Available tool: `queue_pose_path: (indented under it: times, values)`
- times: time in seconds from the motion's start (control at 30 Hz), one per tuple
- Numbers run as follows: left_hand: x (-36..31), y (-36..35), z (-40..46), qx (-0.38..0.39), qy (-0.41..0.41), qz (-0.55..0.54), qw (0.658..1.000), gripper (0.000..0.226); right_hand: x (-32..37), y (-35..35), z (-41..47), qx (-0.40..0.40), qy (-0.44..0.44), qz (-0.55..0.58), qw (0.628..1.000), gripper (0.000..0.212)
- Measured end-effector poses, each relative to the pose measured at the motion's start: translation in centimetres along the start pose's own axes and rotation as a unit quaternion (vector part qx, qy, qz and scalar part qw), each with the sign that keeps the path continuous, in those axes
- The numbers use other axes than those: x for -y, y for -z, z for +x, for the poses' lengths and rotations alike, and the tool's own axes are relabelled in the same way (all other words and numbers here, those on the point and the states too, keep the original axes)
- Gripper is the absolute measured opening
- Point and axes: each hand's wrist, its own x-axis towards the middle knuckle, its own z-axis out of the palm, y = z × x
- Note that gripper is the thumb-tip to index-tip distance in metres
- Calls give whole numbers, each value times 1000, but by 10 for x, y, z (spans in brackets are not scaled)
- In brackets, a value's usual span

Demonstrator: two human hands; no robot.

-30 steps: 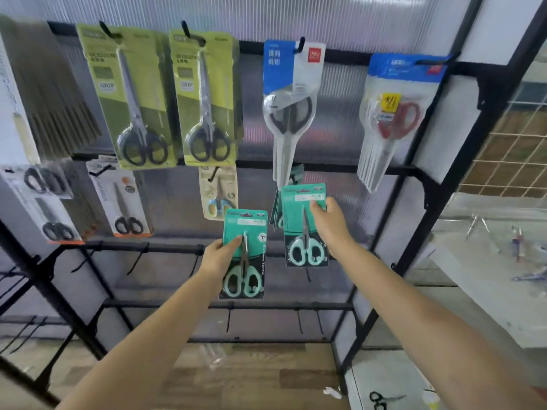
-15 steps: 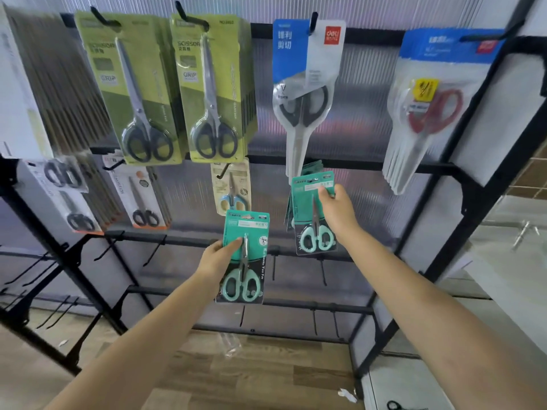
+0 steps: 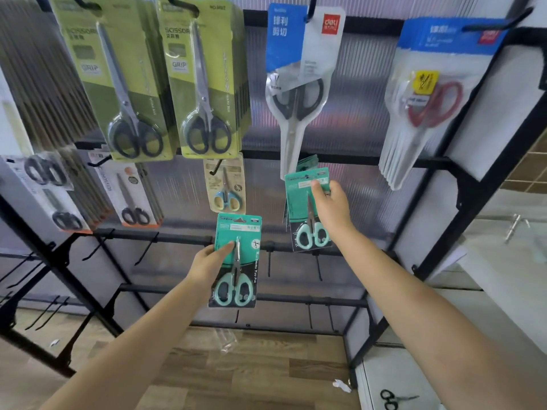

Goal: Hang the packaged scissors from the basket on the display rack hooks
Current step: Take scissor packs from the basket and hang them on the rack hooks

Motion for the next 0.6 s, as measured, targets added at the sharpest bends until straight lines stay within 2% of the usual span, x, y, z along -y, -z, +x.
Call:
queue_pose_path:
  times: [0.33,0.47,0.6]
  values:
    - [1,9,-5,-4,-1,-11,1000,21,-1,-5,-3,-43,12,32,998,25]
    - [6,15,-5,-8,1,-10,1000,16,-2,-7,-1,-27,-1,38,999,34]
    - [8,18,-4,-11,4,-10,1000,11,-3,-4,2,-19,0,39,999,28]
